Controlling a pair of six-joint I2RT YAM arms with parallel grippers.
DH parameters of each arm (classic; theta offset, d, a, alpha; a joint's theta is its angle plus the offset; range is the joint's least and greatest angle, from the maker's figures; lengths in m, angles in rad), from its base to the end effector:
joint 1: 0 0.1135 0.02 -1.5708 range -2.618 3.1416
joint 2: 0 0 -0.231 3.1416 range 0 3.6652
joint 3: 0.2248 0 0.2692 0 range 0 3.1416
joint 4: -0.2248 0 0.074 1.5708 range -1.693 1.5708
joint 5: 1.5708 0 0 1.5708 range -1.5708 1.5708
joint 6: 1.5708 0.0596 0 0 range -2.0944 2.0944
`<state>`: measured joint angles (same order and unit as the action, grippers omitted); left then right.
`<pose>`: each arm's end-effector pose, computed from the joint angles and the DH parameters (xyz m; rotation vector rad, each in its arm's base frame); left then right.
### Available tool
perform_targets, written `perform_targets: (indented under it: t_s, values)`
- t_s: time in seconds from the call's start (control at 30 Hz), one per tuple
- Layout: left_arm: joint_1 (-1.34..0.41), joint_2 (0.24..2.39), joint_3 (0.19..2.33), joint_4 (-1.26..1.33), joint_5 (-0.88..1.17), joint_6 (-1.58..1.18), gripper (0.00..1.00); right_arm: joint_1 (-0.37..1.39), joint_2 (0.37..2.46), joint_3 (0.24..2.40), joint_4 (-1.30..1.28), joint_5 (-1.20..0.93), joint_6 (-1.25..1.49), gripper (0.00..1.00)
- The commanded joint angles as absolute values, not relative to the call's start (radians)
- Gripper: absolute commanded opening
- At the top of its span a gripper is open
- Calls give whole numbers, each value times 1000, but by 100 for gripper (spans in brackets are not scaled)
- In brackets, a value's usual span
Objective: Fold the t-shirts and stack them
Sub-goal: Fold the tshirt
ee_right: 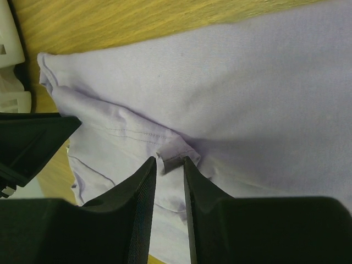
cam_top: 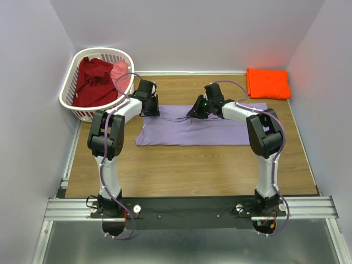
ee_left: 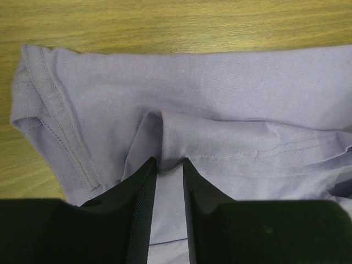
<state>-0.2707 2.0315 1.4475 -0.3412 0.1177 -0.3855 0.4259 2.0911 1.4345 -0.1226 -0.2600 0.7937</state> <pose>0.4364 -0.1284 0.1194 -0.0956 2.5347 -0.4148 0.4244 0.2093 0.1088 0.3226 2.4804 0.8654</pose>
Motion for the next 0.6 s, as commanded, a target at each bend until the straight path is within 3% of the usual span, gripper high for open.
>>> perform_targets:
  t_s: [0.0,0.03,0.2,0.37,0.4,0.47,0.57]
  values:
    - [-275,2057,1474,-360,124,-374,32,428,2126,1439,-130,-262,811,33]
    - [-273,2057,1474,-360,126,-373,24,428,2128,1436,-132,-259,811,33]
    - [-275,2059,1476,-360,121,-374,14,428,2128,1425,-135,-245,804,26]
    - [-272,2057,1480,-360,112,-373,10,426,2114,1413,-140,-222,793,10]
    - [-273,2057,1482,-360,110,-373,1,428,2112,1411,-141,-219,792,7]
    - [-270,2056,1488,-364,109,-373,0,428,2106,1408,-143,-215,785,1]
    - [-265,2043,1500,-377,109,-373,0,428,2089,1407,-147,-213,775,1]
